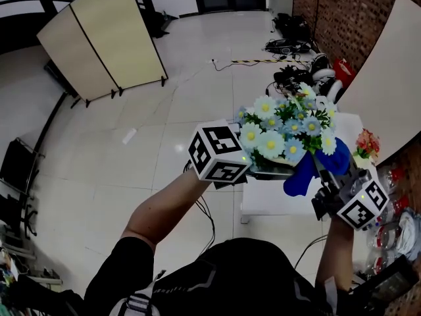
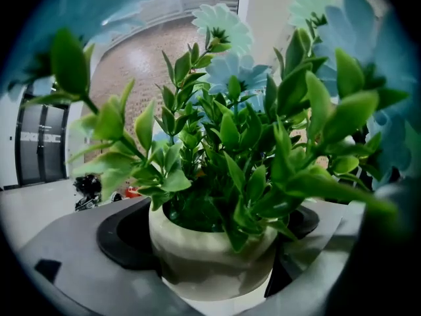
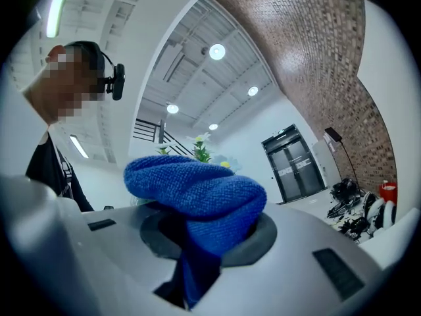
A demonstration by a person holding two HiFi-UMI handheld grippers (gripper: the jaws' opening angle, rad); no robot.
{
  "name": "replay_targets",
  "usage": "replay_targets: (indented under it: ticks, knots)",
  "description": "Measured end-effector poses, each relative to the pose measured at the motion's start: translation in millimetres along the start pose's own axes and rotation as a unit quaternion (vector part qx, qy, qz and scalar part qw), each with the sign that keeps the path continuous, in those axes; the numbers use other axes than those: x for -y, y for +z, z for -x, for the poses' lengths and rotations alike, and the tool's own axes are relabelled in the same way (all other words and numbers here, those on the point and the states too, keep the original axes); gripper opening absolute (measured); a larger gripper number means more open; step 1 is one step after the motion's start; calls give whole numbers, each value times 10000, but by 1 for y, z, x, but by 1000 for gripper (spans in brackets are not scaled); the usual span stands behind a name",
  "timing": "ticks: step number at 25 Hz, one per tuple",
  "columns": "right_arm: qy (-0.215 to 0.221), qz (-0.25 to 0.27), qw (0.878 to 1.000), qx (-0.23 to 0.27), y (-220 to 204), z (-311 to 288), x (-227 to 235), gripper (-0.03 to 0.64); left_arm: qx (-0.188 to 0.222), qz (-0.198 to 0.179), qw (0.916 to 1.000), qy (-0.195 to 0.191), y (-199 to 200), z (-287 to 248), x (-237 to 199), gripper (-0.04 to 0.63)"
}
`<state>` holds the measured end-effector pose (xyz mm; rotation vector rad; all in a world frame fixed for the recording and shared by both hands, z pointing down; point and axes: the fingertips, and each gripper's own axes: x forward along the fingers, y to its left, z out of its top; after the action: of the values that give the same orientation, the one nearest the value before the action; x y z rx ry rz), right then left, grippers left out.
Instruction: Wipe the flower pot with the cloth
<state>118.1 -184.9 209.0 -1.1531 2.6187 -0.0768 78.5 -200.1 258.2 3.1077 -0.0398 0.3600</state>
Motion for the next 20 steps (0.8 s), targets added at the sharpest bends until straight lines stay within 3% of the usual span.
replay_targets:
  ticks: [9,14,20]
  knots:
    - [-271,-204,9994,83,6,4,28,89,128,18,9999,-12,8,8,7,534]
    - [-27,-95,9997,236,17,29,-5,89,221,122,9996,144,2,2,0,534]
    - [264,178,9994,-142,-5,12,-43,89,333,167,9992,123,4,-1,1,534]
